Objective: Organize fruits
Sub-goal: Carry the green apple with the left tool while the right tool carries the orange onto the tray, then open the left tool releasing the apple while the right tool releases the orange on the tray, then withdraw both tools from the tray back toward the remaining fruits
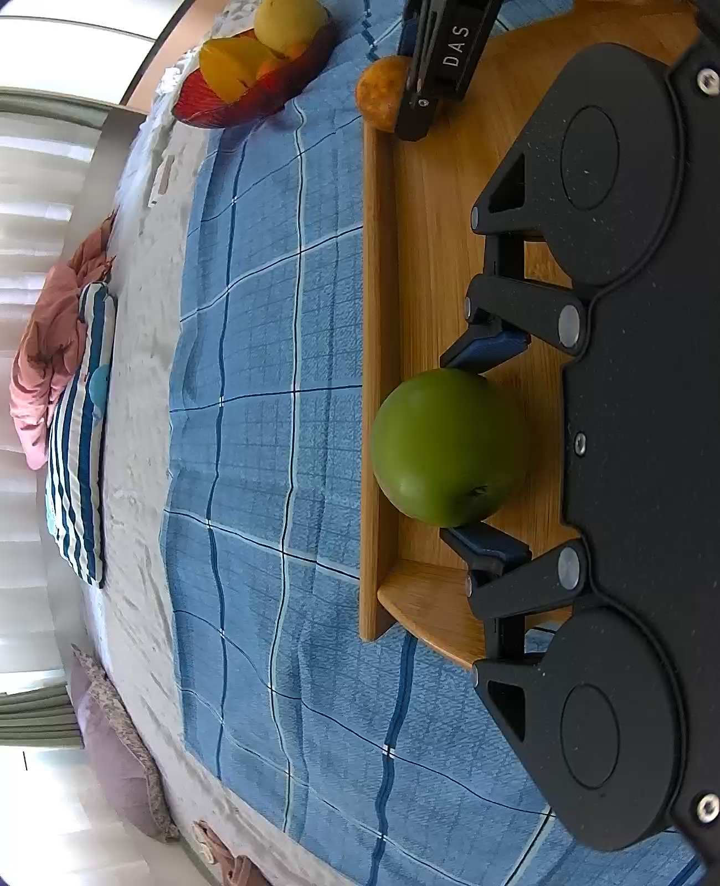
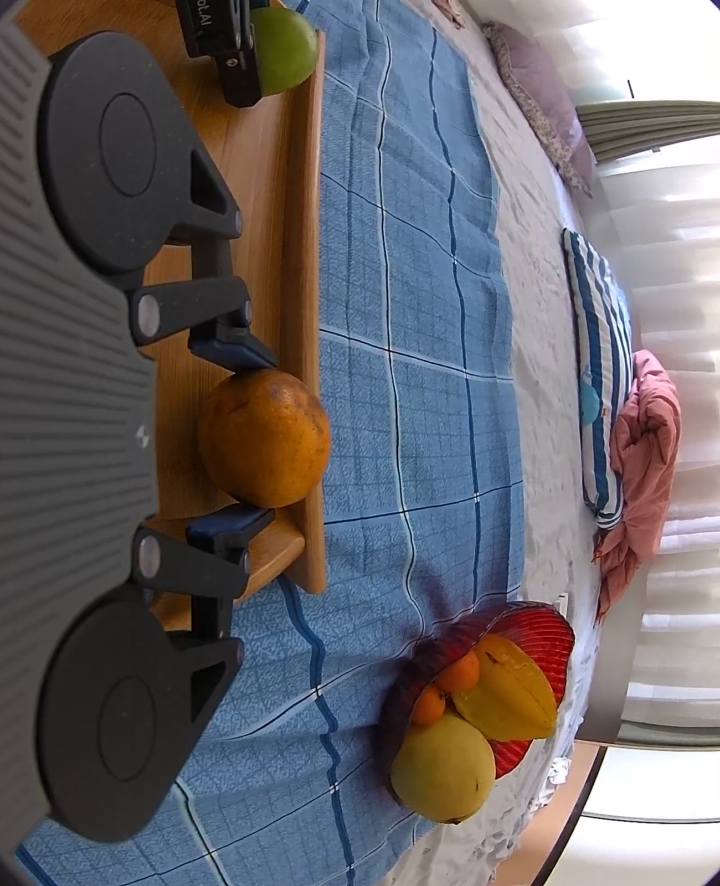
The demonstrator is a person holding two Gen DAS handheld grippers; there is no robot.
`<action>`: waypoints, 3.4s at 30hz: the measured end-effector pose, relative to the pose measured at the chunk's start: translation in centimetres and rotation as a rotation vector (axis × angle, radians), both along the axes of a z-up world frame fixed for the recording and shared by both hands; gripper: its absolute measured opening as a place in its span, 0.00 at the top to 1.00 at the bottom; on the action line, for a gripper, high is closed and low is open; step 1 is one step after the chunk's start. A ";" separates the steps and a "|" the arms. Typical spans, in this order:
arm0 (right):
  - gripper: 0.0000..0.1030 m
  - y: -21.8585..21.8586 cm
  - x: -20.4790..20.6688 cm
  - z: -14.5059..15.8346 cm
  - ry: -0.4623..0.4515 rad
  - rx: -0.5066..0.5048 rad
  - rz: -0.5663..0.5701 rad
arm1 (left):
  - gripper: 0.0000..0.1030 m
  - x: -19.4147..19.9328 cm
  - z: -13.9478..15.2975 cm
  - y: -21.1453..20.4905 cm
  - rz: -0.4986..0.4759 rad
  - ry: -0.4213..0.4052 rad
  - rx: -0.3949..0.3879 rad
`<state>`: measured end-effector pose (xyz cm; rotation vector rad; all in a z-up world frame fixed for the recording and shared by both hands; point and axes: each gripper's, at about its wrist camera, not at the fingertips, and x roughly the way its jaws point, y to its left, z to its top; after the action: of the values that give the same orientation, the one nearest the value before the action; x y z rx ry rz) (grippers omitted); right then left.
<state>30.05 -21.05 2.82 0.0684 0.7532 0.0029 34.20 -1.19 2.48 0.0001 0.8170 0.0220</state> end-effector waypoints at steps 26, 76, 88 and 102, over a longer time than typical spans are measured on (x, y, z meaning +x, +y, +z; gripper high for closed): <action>0.46 -0.1 0.0 0.2 0.015 0.007 -0.004 | 0.45 0.0 0.0 -0.2 -0.002 0.001 0.012; 0.13 0.8 -8.0 3.9 -0.051 0.018 0.105 | 0.03 -10.0 2.8 0.9 -0.055 -0.086 -0.003; 0.12 0.6 -12.7 4.5 -0.103 -0.005 0.138 | 0.02 -15.4 3.6 0.9 -0.101 -0.140 -0.029; 0.11 0.9 -17.3 3.7 -0.117 -0.052 0.132 | 0.01 -20.8 3.1 0.4 -0.144 -0.169 -0.049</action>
<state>12.73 -20.11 6.50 -0.0311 0.6396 0.1126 13.42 -0.77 5.54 0.0111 0.6469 -0.1327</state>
